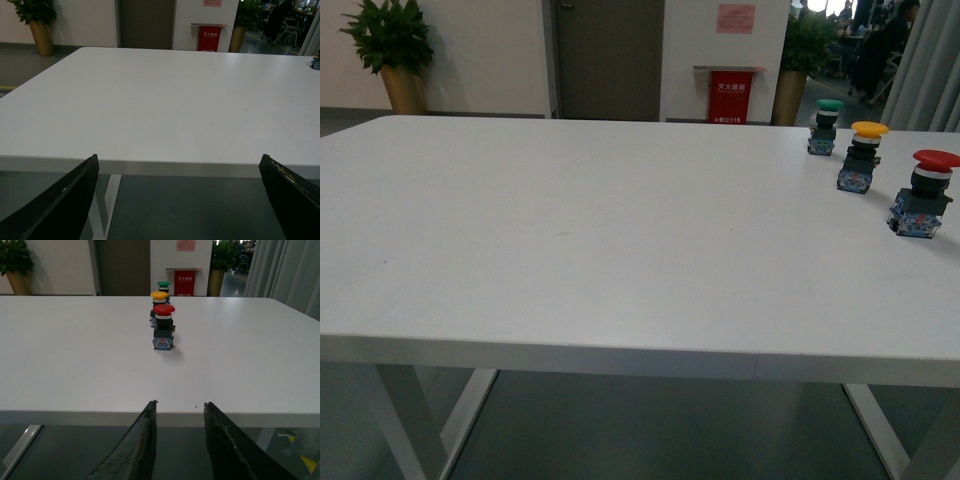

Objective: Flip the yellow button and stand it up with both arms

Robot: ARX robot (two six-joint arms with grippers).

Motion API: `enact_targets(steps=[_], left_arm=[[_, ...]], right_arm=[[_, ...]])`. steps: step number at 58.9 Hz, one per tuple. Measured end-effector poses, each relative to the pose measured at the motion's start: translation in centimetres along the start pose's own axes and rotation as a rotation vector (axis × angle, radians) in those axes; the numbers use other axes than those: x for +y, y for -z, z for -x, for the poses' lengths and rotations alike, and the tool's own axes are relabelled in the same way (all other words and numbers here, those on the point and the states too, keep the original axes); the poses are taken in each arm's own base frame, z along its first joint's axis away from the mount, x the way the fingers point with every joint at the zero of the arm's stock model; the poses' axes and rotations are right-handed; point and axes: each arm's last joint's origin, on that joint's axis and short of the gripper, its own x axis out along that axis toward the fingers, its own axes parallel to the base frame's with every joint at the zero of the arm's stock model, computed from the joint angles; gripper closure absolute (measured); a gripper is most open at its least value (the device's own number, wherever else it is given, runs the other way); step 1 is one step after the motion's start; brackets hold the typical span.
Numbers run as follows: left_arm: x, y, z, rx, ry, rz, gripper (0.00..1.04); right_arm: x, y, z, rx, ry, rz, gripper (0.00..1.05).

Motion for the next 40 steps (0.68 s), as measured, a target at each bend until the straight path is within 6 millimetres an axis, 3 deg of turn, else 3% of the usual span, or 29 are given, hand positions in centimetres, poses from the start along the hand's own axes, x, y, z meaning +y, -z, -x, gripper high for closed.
enact_targets(steps=[23, 40], left_arm=[[0.0, 0.0, 0.0, 0.0, 0.0, 0.0, 0.06], [0.0, 0.0, 0.0, 0.0, 0.0, 0.0, 0.06]], right_arm=[[0.0, 0.0, 0.0, 0.0, 0.0, 0.0, 0.06], [0.0, 0.0, 0.0, 0.0, 0.0, 0.0, 0.07]])
